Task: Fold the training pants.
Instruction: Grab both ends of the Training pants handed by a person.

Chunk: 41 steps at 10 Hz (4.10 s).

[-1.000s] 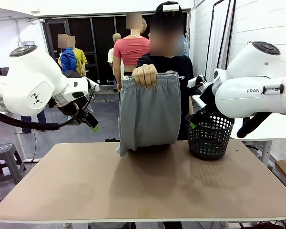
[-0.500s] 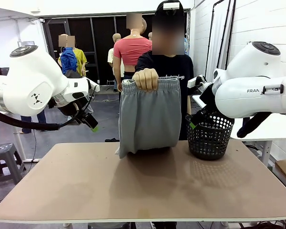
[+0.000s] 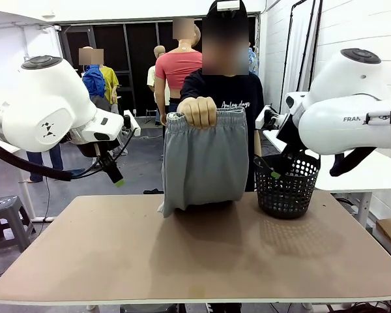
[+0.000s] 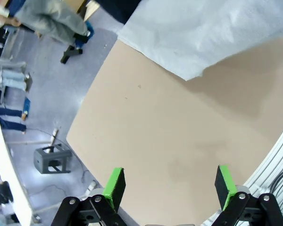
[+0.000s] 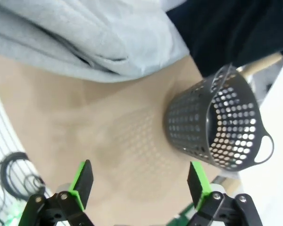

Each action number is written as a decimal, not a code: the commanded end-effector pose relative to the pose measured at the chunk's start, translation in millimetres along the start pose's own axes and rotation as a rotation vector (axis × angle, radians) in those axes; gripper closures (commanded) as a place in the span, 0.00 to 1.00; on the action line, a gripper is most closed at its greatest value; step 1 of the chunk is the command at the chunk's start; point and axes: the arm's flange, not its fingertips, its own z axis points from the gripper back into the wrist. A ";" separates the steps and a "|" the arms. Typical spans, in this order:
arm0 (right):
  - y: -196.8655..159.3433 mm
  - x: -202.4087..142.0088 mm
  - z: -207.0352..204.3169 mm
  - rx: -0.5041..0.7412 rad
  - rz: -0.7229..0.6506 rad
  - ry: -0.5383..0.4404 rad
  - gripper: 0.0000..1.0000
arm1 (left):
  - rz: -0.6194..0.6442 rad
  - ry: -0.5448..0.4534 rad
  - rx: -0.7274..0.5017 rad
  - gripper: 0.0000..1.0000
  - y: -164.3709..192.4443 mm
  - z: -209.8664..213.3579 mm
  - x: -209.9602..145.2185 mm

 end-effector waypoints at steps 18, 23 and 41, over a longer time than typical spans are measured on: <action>-58.4 -28.4 -81.4 0.222 0.387 -0.121 0.00 | -0.483 -0.116 -0.205 0.00 53.5 -113.3 0.5; -64.9 -26.8 -103.9 0.268 0.429 -0.280 0.00 | -0.567 -0.314 -0.291 0.00 53.7 -141.3 10.2; -39.8 -24.0 -109.2 0.485 0.425 -0.675 0.00 | -0.365 -0.710 -0.431 0.00 17.0 -107.4 42.9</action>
